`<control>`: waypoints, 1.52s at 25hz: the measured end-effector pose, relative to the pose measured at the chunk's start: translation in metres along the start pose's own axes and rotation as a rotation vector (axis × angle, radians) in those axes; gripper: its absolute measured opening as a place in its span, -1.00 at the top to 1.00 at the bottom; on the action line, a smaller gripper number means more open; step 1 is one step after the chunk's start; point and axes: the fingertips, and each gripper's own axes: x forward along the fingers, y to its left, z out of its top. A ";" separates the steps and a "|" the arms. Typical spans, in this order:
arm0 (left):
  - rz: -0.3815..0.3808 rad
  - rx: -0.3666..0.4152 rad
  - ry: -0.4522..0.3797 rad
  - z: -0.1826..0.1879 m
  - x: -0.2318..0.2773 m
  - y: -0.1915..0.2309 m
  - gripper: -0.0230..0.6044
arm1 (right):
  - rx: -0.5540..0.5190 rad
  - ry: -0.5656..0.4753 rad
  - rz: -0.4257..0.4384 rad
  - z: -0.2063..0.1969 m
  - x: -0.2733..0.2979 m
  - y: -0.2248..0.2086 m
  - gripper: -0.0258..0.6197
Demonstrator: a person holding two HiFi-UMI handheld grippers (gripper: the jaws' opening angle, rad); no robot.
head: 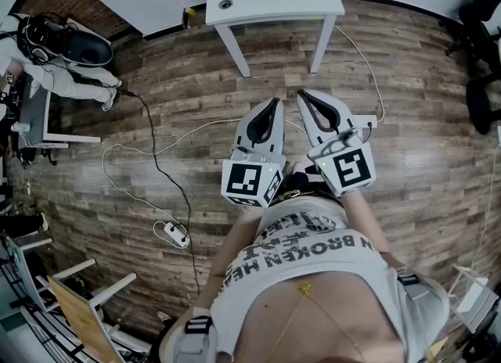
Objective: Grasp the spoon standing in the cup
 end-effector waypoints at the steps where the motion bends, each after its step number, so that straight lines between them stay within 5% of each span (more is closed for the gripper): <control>1: 0.001 0.000 -0.001 0.000 0.000 0.000 0.93 | 0.012 -0.016 0.010 0.002 -0.001 0.000 0.90; 20: 0.050 -0.048 0.005 -0.013 0.018 0.003 0.93 | 0.027 -0.042 0.030 0.005 0.004 -0.031 0.90; 38: -0.098 -0.040 -0.021 0.026 0.126 0.117 0.93 | -0.021 -0.064 -0.070 0.015 0.146 -0.077 0.90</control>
